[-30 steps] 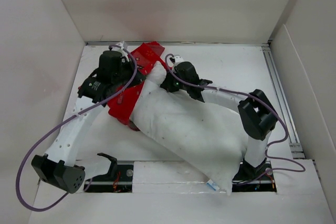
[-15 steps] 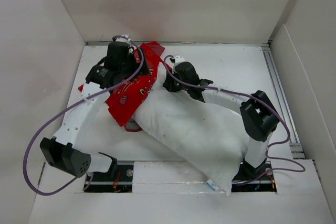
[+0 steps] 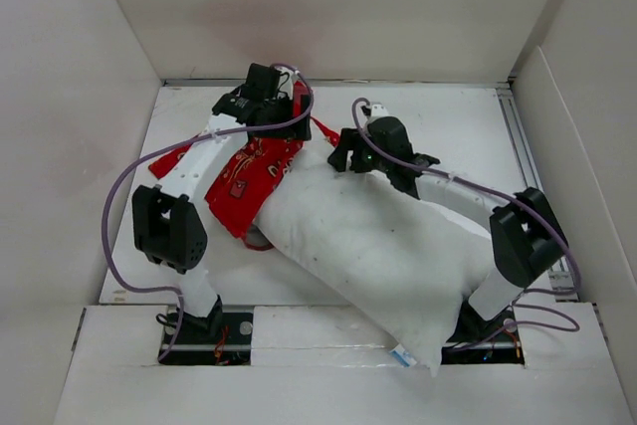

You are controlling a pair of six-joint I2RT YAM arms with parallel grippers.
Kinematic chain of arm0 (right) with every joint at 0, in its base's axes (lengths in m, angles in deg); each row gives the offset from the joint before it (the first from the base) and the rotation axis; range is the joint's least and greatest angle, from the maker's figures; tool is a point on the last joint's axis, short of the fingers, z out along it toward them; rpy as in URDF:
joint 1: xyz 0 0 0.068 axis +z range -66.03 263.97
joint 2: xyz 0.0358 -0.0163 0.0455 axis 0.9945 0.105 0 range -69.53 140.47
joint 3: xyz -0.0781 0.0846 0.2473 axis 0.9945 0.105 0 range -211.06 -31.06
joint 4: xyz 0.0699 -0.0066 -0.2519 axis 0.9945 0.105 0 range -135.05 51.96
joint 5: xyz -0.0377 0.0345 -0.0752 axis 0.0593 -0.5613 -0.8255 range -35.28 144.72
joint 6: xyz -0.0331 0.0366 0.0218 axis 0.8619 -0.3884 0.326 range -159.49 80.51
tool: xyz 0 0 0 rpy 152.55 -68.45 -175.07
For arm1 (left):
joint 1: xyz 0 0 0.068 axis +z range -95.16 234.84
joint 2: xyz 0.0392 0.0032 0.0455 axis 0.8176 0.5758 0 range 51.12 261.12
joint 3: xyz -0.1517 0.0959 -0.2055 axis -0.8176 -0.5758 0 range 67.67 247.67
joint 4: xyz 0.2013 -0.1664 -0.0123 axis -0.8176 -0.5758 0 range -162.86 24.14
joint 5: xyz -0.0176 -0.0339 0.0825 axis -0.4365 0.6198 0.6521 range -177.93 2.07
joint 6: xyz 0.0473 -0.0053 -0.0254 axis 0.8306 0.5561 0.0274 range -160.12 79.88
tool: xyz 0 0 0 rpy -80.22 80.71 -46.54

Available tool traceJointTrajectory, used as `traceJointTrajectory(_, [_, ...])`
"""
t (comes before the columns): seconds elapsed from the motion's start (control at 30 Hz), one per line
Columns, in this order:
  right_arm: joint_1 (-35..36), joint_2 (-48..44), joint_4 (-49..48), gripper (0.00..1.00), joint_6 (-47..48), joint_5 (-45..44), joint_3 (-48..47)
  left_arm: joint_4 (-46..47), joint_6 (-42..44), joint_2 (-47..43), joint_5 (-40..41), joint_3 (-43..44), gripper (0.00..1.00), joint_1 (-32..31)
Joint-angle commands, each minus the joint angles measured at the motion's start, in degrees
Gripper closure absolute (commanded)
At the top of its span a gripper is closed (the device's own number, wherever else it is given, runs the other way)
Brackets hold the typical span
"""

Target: Put the pillow into the pillowcase

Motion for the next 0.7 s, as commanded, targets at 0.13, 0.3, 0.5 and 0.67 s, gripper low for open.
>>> traceJointTrajectory(0.13, [-6.01,-7.46,1.14,0.25,-0.66,7.74,4.94,0.54,3.63,3.73,-2.62,1.69,0.22,-1.22])
traceJointTrajectory(0.3, [-6.02,-8.60,1.14,0.25,0.93,9.87,6.16,-1.83,3.63,9.00,0.89,3.37,0.58,-2.45])
traceJointTrajectory(0.5, [-6.55,-9.13,0.61,0.25,2.69,11.89,5.65,-4.56,2.40,10.77,6.60,6.17,0.80,-3.25])
traceJointTrajectory(0.67, [-3.83,-7.21,-1.67,0.01,5.06,14.34,3.90,-6.67,1.26,10.16,7.14,11.09,0.96,-3.25])
